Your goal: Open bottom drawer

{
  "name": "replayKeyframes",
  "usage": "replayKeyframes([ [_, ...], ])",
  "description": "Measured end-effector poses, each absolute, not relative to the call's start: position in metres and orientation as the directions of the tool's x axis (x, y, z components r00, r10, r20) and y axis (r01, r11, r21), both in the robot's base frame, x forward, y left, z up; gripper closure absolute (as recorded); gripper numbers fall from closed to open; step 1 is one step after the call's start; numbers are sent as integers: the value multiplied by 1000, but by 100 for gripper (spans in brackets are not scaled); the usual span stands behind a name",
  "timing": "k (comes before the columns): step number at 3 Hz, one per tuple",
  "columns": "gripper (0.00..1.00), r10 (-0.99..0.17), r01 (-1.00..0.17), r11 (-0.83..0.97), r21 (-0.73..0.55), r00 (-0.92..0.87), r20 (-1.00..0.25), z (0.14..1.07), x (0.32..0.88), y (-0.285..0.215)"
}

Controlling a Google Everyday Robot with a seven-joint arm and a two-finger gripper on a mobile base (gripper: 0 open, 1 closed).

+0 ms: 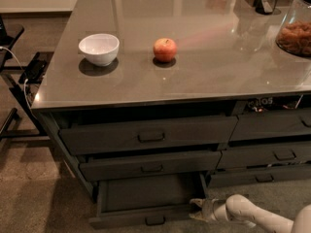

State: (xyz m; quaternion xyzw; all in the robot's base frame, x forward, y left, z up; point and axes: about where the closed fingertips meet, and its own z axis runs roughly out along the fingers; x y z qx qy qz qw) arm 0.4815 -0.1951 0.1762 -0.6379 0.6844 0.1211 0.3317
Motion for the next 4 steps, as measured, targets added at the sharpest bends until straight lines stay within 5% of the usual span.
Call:
replayKeyframes([
  [4, 11, -790, -958, 140, -251, 45, -611, 163, 472, -203],
])
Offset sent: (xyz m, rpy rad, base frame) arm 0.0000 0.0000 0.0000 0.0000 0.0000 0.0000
